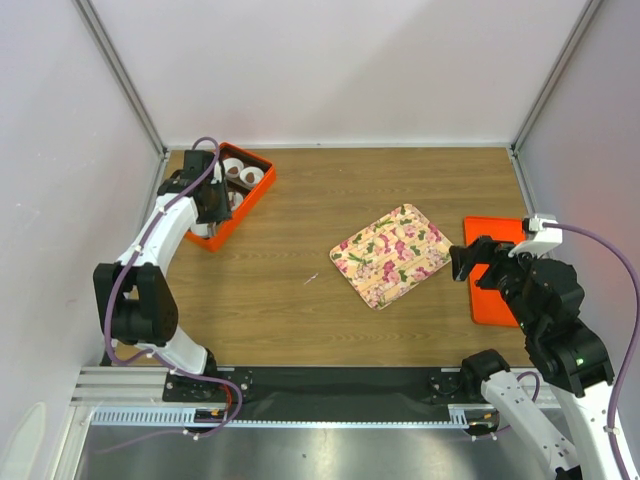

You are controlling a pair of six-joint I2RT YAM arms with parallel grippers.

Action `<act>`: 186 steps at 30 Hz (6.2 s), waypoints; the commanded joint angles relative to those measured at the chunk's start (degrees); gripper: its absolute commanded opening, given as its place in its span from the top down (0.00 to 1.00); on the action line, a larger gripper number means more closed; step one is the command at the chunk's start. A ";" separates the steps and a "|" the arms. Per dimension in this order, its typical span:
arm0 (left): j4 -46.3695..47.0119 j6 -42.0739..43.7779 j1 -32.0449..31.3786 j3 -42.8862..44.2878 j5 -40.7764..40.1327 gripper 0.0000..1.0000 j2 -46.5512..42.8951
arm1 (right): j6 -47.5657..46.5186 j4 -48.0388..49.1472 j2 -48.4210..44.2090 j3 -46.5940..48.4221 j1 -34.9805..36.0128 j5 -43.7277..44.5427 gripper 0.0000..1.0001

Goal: Pack the chocolate

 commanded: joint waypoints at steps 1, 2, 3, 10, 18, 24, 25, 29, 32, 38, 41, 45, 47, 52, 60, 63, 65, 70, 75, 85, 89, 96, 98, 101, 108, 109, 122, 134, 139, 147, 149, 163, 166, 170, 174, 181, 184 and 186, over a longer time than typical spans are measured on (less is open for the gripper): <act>1.01 1.23 0.48 0.63 -0.71 0.55 -3.07 | 0.05 0.11 -0.66 1.47 0.03 0.35 0.00; 0.83 1.23 0.48 0.72 -0.53 0.55 -3.07 | 0.05 0.20 -0.66 1.56 0.03 0.26 0.00; 0.66 1.23 0.48 0.81 -0.53 0.53 -3.15 | -0.04 0.20 -0.66 1.56 0.12 0.26 0.00; -0.83 1.23 0.48 2.12 -0.88 0.52 -5.00 | 0.05 0.11 -0.66 1.91 0.03 0.35 0.00; -5.85 2.72 -6.97 11.26 2.37 0.53 -10.79 | 0.14 -0.50 0.92 3.93 0.03 -0.80 0.00; -5.06 0.97 -21.55 11.27 2.45 0.53 -15.72 | -0.21 -1.12 1.27 4.55 0.12 0.52 0.00; -4.45 0.53 -23.24 10.66 3.07 0.53 -16.16 | -0.13 -1.20 1.19 4.46 0.03 0.44 0.00; -0.68 -1.40 -30.54 7.06 2.72 0.52 -17.74 | 0.14 -1.38 1.62 4.20 0.12 0.79 0.01; 1.00 -3.60 -34.85 5.39 2.46 0.52 -17.39 | -0.21 -1.47 1.89 4.29 0.03 1.31 0.00; 5.48 -8.96 -43.72 1.87 -2.01 0.52 -12.83 | -1.00 -0.86 2.50 4.20 0.03 2.28 0.00; 7.68 -11.33 -46.89 1.16 -2.20 0.52 -8.27 | -0.91 -0.42 2.77 4.02 0.03 1.93 0.00; 7.95 -14.14 -49.36 2.39 -3.60 0.52 -1.58 | -1.18 -0.06 3.03 3.93 0.12 1.93 0.00; 8.82 -14.85 -49.88 2.48 -3.61 0.51 1.05 | -1.35 0.03 2.94 3.93 0.12 2.02 0.00; 10.23 -15.91 -50.24 2.74 -3.26 0.50 5.01 | -1.71 0.20 2.59 3.58 0.03 2.02 0.00; 12.25 -16.53 -50.59 2.65 -2.82 0.47 10.38 | -1.62 1.17 2.24 2.00 0.12 1.84 0.00; 13.13 -16.17 -50.68 2.74 -2.03 0.48 11.70 | -1.71 1.43 2.33 1.91 0.03 1.84 0.00; 13.22 -16.17 -50.85 2.83 -2.20 0.48 12.14 | -1.79 1.35 2.33 2.00 0.12 1.93 0.00; 12.70 -16.44 -51.12 3.09 -2.11 0.50 12.23 | -1.80 1.34 2.06 1.65 0.03 2.11 0.00; 11.29 -16.79 -51.73 3.53 -1.85 0.51 11.88 | -1.44 1.43 1.80 1.30 0.03 2.02 0.00; 9.36 -15.82 -52.52 4.85 -1.23 0.57 10.65 | -1.36 1.61 1.71 1.03 -0.06 1.93 0.00; 8.22 -15.21 -52.61 6.08 -1.50 0.59 9.94 | -1.18 1.87 1.80 0.77 0.03 1.75 0.00; 5.05 -13.80 -52.52 8.45 -2.46 0.59 8.10 | -1.44 1.78 1.80 1.03 0.12 1.84 0.01; 2.96 -12.84 -52.00 9.85 -3.08 0.59 6.96 | -1.53 1.70 1.71 1.21 0.12 2.10 0.00; 1.28 -11.52 -49.81 11.26 -3.87 0.59 5.29 | -1.71 1.52 1.63 1.38 0.12 2.19 0.00; -0.75 -9.50 -39.70 8.72 -3.96 0.59 -3.94 | -1.53 1.61 1.45 1.56 0.12 1.23 0.00; -0.84 -9.23 -38.56 7.59 -3.87 0.59 -5.08 | -1.44 1.61 1.45 1.56 0.03 1.05 0.00; -2.25 -3.96 -7.45 -0.60 -0.19 0.58 -15.81 | -0.39 2.13 0.13 0.33 0.03 -1.23 0.00; 0.13 -2.20 11.10 -0.77 -0.35 0.58 -10.28 | -1.44 2.57 -0.39 -0.37 0.03 -1.06 0.00; 2.14 -3.08 14.89 -0.25 1.05 0.58 -7.90 | -1.09 3.45 -0.57 -1.34 0.03 -1.67 0.00; 2.50 -3.17 15.33 1.25 -0.26 0.58 -2.81 | -1.27 3.45 -0.66 -1.16 0.03 -1.32 0.00; 2.76 -3.08 15.33 0.37 -0.53 0.58 -2.45 | -1.27 3.45 -0.66 -1.25 0.12 -1.06 0.01; 3.29 -2.64 15.24 -1.04 -2.03 0.55 -1.57 | -1.44 3.19 -0.66 -1.08 0.03 -0.62 0.00; 3.38 -2.64 15.33 -1.30 -2.11 0.54 -1.92 | -1.53 3.19 -0.83 -1.16 0.03 -0.44 0.00; 3.29 -2.64 15.33 -1.30 -2.46 0.54 -1.84 | -1.44 3.28 -0.83 -1.16 0.03 -0.36 0.00; 2.68 -2.64 15.24 -1.04 -2.55 0.53 -2.18 | -1.62 3.10 -0.92 -1.08 0.12 -0.35 0.00; -1.62 -1.59 13.32 5.19 1.38 0.53 -8.50 | -1.36 2.84 -0.40 -0.29 0.03 -0.61 0.00; -3.99 -0.44 7.54 9.32 3.16 0.52 -11.14 | -1.09 2.66 -0.05 0.77 0.03 -0.79 0.00; -4.97 0.52 4.01 11.60 2.63 0.52 -11.85 | -1.09 2.40 0.13 1.12 0.12 -0.62 0.00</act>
